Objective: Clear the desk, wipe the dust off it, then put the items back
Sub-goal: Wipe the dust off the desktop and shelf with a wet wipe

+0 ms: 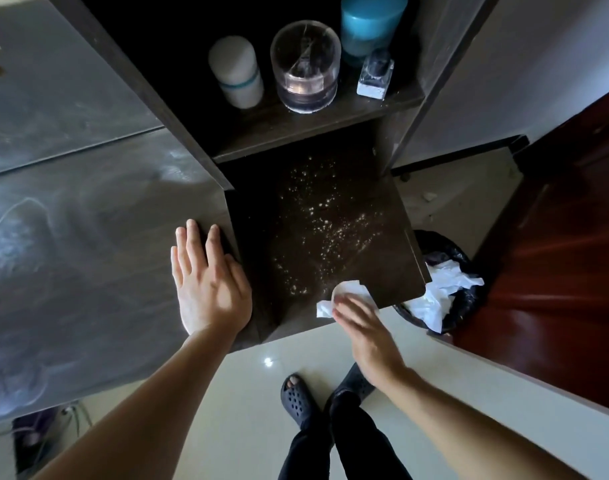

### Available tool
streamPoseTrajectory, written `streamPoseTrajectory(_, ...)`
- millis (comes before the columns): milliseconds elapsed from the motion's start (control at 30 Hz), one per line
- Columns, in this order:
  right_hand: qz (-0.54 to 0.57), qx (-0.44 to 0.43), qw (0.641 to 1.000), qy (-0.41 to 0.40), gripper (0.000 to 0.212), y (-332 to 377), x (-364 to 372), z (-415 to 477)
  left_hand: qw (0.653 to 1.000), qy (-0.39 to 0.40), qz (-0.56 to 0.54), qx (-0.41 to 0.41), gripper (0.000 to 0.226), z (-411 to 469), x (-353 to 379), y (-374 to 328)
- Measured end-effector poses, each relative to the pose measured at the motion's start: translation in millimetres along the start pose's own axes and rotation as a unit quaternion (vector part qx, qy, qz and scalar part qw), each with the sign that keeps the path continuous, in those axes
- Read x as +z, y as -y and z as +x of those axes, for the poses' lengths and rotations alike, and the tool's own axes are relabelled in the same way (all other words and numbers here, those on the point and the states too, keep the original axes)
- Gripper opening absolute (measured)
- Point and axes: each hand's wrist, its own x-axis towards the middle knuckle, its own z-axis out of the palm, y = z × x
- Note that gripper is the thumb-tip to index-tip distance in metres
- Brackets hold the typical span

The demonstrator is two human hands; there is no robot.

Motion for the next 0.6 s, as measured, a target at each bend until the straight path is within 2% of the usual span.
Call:
streamPoseTrajectory(33, -0.008, -0.016, 1.000, -0.010, 0.042, -12, -8, 4, 1.000, 0.001, -0.001, 0.001, 0.050, 0, 0, 0)
streamPoseTrajectory(67, -0.002, 0.004, 1.000, -0.024, 0.036, -27, -16, 12, 1.000, 0.000, -0.001, 0.002, 0.050, 0, 1, 1)
streamPoseTrajectory(133, -0.025, 0.103, 0.990, -0.096, 0.023, -57, -39, 37, 1.000, -0.001, -0.002, 0.006, 0.050, 0, 2, 2)
streamPoseTrajectory(200, -0.041, 0.184, 0.973, -0.133, 0.016, -72, -39, 54, 1.000, 0.000, -0.001, 0.006, 0.050, -1, 3, 3)
streamPoseTrajectory(233, -0.010, 0.215, 0.968, -0.128, 0.009, -65, -31, 56, 1.000, 0.000, -0.002, 0.008, 0.050, -1, 2, 3)
streamPoseTrajectory(267, 0.009, 0.244, 0.962, -0.120, 0.011, -46, -17, 57, 1.000, 0.000, -0.003, 0.010, 0.050, -1, 2, 3)
streamPoseTrajectory(300, 0.040, 0.229, 0.966, -0.114, 0.024, -25, -3, 51, 1.000, 0.000, -0.005, 0.012, 0.050, -1, 2, 3)
streamPoseTrajectory(333, 0.080, 0.215, 0.971, -0.064, 0.021, 1, 7, 44, 1.000, 0.001, -0.008, 0.014, 0.050, -1, 1, 3)
streamPoseTrajectory(367, 0.070, 0.174, 0.982, -0.023, 0.014, 20, 15, 33, 1.000, 0.001, -0.011, 0.016, 0.050, -1, 0, 3)
streamPoseTrajectory(433, 0.056, 0.091, 0.994, 0.015, 0.042, 28, 9, 21, 1.000, 0.000, -0.014, 0.019, 0.051, -2, 0, 3)
streamPoseTrajectory(467, 0.049, 0.071, 0.996, 0.027, 0.045, 20, -4, 25, 1.000, -0.003, -0.015, 0.019, 0.051, -1, 1, 3)
streamPoseTrajectory(600, -0.041, 0.138, 0.987, -0.071, 0.042, -67, -49, 66, 1.000, -0.006, -0.015, 0.018, 0.051, -1, 2, 3)
